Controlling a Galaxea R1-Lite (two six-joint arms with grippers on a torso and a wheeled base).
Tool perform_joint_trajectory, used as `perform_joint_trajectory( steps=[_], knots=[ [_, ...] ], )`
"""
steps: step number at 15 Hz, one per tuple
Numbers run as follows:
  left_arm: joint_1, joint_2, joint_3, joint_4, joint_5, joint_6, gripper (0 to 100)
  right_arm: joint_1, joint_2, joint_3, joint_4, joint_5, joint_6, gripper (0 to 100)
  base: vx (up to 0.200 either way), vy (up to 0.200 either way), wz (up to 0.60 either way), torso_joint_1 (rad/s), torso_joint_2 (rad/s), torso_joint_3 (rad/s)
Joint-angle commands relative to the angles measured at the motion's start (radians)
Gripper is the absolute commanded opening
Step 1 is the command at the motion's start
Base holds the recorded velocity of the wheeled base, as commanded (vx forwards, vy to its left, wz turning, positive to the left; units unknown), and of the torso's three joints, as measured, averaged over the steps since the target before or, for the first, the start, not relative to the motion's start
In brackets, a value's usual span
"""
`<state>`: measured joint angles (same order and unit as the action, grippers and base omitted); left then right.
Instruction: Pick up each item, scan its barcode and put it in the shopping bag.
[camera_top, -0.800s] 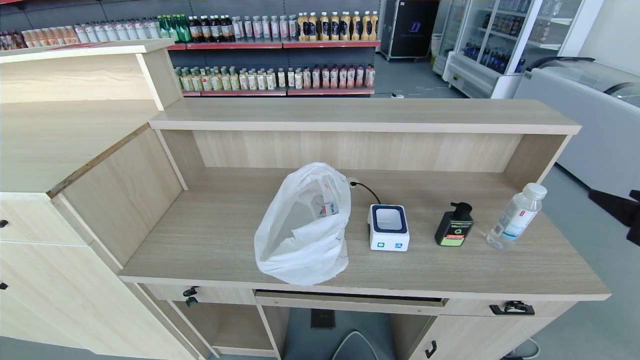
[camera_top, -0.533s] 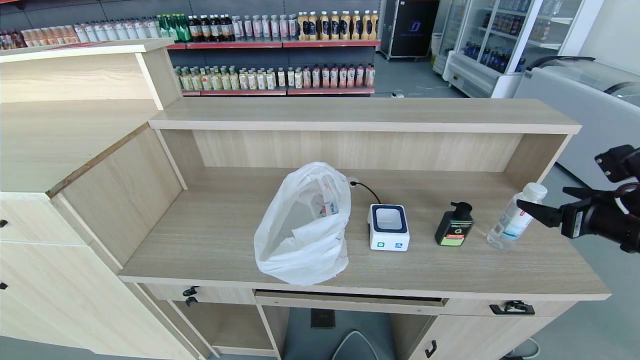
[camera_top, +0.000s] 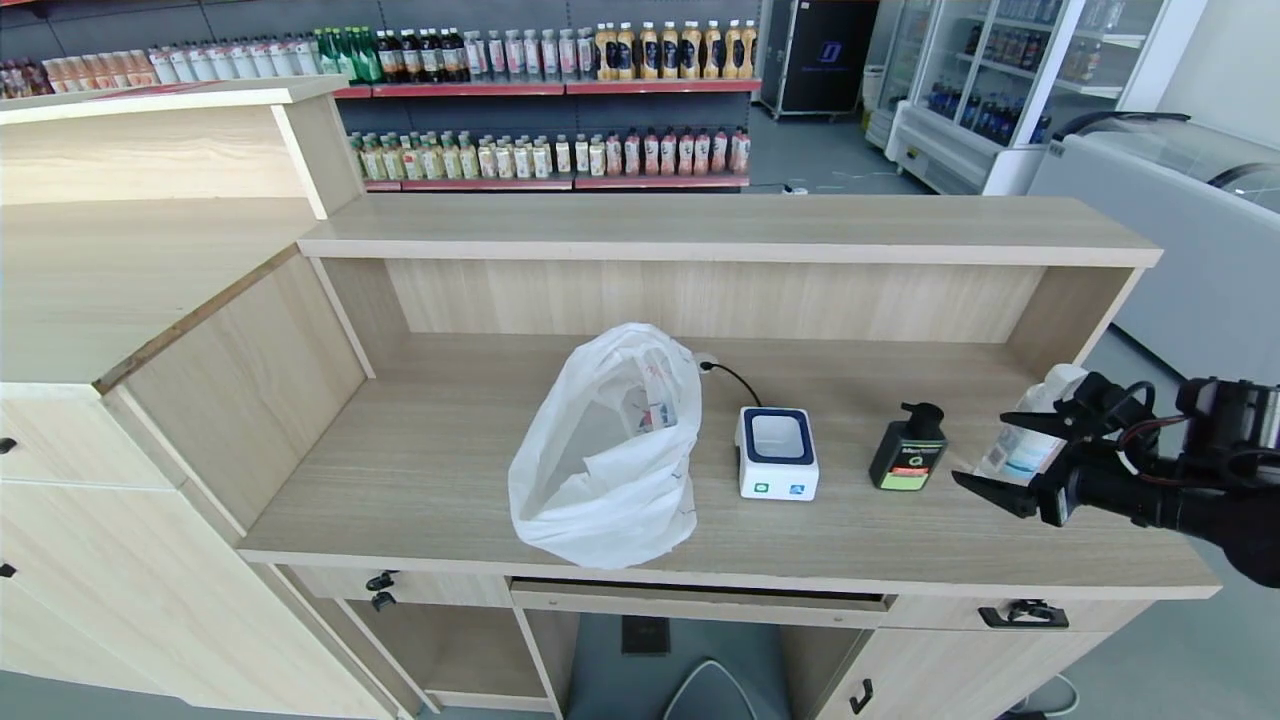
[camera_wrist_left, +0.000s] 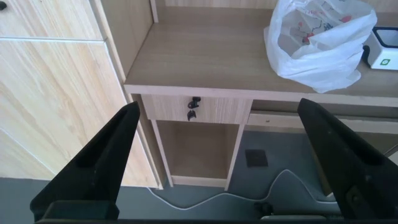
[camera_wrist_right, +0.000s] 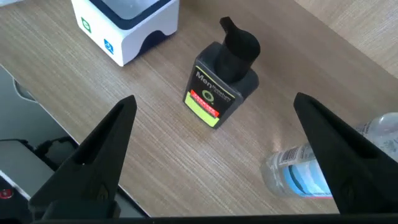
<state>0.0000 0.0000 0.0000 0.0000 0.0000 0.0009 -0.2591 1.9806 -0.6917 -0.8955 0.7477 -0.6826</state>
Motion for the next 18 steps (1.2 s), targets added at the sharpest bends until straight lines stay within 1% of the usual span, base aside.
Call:
perform_joint_trajectory(
  steps=[1, 7, 9, 12, 17, 18],
  knots=[
    [0.000, 0.000, 0.000, 0.000, 0.000, -0.001, 100, -0.002, 0.070, -0.043, -0.026, 0.021, -0.009, 100, 0.000, 0.000, 0.00, 0.000, 0.00, 0.000],
    [0.000, 0.000, 0.000, 0.000, 0.000, 0.001, 100, -0.002, 0.173, -0.051, -0.181, 0.030, -0.038, 100, 0.000, 0.000, 0.00, 0.000, 0.00, 0.000],
    [0.000, 0.000, 0.000, 0.000, 0.000, -0.001, 100, 0.000, 0.202, -0.051, -0.209, 0.030, -0.049, 100, 0.000, 0.000, 0.00, 0.000, 0.00, 0.000],
    [0.000, 0.000, 0.000, 0.000, 0.000, -0.001, 100, 0.008, 0.237, -0.086, -0.210, 0.036, -0.055, 100, 0.000, 0.000, 0.00, 0.000, 0.00, 0.000],
    [0.000, 0.000, 0.000, 0.000, 0.000, -0.001, 100, 0.018, 0.311, -0.183, -0.209, 0.107, -0.057, 100, 0.000, 0.000, 0.00, 0.000, 0.00, 0.000],
    [0.000, 0.000, 0.000, 0.000, 0.000, -0.001, 100, 0.024, 0.326, -0.195, -0.209, 0.108, -0.057, 100, 0.000, 0.000, 0.00, 0.000, 0.00, 0.000]
  ],
)
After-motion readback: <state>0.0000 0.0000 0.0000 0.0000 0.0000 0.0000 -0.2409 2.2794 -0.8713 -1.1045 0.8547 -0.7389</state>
